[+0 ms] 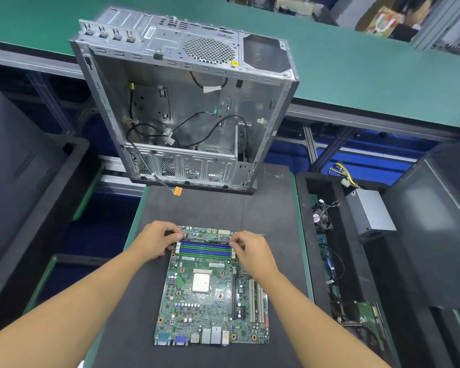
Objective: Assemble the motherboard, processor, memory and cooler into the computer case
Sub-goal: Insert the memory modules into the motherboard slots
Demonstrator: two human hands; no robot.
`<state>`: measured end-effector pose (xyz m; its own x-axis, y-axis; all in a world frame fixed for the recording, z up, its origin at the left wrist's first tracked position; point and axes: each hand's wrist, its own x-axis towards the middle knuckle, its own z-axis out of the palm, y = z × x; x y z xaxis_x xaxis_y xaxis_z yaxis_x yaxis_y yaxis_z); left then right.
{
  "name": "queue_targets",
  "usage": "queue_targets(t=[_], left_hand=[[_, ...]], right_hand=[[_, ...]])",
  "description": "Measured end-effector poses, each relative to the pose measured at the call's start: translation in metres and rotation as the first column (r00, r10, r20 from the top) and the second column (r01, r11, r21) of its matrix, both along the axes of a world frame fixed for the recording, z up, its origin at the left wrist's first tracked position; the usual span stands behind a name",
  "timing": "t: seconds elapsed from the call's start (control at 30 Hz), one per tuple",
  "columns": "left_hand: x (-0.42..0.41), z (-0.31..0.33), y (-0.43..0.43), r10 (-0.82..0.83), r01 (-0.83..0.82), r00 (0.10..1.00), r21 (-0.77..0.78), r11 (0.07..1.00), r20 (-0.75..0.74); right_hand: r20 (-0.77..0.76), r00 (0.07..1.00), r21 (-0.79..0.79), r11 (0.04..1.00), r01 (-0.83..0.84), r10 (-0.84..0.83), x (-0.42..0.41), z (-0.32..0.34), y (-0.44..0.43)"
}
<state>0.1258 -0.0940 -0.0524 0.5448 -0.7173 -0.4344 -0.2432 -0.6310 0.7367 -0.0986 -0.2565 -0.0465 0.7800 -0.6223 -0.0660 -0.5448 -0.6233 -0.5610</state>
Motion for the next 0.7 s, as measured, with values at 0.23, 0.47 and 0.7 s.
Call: queue_targets(t=[0.23,0.47,0.7], left_hand=[[-0.0009,0.0014,0.0012,-0.03,0.03,0.998,-0.019,0.999,0.051],[-0.0007,-0.0007,0.0026,-0.022,0.023,0.998,-0.022,0.999,0.058],[0.0015,-0.0033,0.0031,-0.029,0.029,0.998,-0.008,1.0,0.059]], right_hand=[[0.005,1.0,0.038,0.999,0.023,-0.023,-0.0003,-0.0008,-0.0003],[0.007,0.999,0.015,0.999,0.031,-0.031,-0.0007,-0.0028,0.0],[-0.021,1.0,0.004,1.0,0.008,-0.008,-0.001,-0.0017,-0.0019]])
